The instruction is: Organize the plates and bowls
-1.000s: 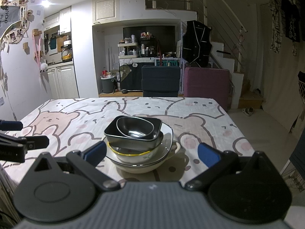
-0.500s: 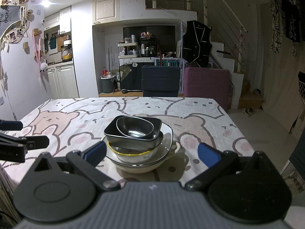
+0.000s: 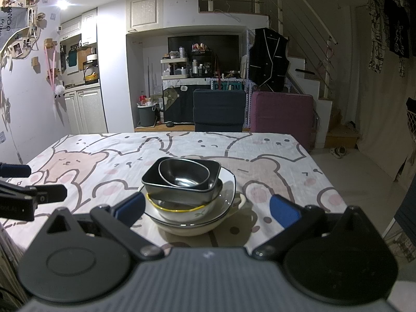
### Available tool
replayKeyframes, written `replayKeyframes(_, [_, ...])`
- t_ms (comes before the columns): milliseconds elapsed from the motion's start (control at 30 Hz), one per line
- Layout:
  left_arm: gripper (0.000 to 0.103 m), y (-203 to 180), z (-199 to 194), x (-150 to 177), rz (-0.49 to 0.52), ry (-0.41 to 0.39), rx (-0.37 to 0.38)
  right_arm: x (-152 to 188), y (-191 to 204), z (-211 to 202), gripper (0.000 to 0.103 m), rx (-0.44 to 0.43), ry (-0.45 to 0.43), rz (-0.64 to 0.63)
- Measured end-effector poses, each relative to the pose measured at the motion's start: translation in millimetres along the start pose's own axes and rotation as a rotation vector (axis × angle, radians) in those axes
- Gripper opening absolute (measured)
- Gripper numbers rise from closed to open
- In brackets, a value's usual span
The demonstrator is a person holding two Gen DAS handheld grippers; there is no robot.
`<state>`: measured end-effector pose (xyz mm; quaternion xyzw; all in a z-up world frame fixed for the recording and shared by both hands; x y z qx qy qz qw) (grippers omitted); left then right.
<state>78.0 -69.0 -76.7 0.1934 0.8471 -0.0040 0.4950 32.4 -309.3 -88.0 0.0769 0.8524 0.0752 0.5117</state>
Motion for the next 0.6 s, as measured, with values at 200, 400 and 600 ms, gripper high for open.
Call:
replayKeyframes(200, [0.103, -0.2, 0.0, -0.2, 0.001, 0.000, 0.000, -0.1, 0.2, 0.2, 0.103, 0.000, 0.001, -0.001])
replayKeyframes(400, [0.103, 0.0, 0.0, -0.3, 0.000, 0.001, -0.001, -0.1, 0.2, 0.0, 0.103, 0.000, 0.001, -0.001])
replayKeyframes(600, [0.103, 0.4, 1.7, 0.4, -0.001, 0.004, -0.002, 0.2, -0.2, 0.4, 0.103, -0.001, 0.001, -0.001])
Point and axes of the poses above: each gripper's, at about its wrist camera, not at the fingertips, and z roughly the way its jaws point, y to its left, x to its underside, the point moved 9 cm from there along z, roughly the way its jaws point, and after that the axes turned 10 degrees about z, right-handed, at the moved point
